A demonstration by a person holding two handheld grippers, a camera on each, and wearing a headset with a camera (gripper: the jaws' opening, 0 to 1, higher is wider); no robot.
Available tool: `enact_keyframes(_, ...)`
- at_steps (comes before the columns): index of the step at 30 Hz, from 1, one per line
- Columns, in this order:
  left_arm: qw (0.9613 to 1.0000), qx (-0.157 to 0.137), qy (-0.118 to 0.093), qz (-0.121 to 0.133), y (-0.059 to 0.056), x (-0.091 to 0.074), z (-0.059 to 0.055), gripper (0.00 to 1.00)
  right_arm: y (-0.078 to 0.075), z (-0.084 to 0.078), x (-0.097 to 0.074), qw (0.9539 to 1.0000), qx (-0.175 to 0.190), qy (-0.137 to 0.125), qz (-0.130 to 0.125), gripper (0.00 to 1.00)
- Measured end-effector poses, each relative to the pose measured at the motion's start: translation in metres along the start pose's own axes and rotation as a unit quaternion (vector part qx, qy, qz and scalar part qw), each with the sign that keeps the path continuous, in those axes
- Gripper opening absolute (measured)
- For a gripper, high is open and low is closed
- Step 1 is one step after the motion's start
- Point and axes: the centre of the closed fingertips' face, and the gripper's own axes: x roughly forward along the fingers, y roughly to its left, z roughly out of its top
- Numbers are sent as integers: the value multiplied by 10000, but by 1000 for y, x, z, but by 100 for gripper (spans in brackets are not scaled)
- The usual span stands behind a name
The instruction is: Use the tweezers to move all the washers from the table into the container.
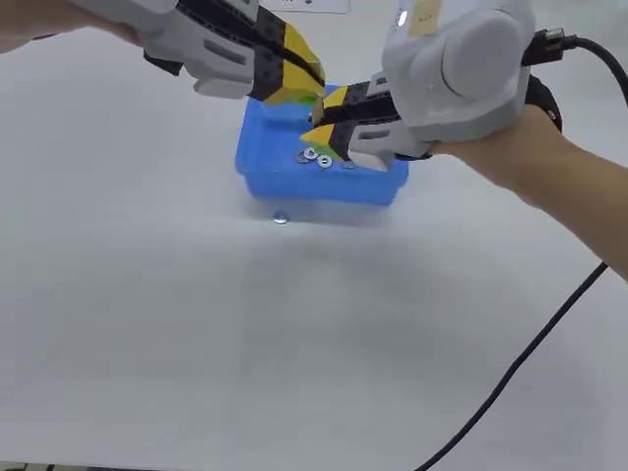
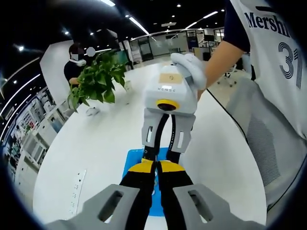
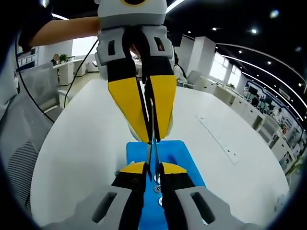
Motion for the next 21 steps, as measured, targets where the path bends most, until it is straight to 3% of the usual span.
enact_keyframes(7,9999,115,-59,101,-10,-12,14,6,12,17,-14,9999,-98,-81,-61,12)
enact_keyframes(13,9999,95,-2,134,-21,-20,16,6,22,21,-20,9998,-163,-86,-46,11)
enact_keyframes(17,9998,30,-70,194,-28,-24,18,6,30,25,-22,9997,-196,-126,-10,11)
enact_keyframes(21,9997,177,-34,140,-39,-26,20,6,41,29,-23,9997,-208,-141,61,11)
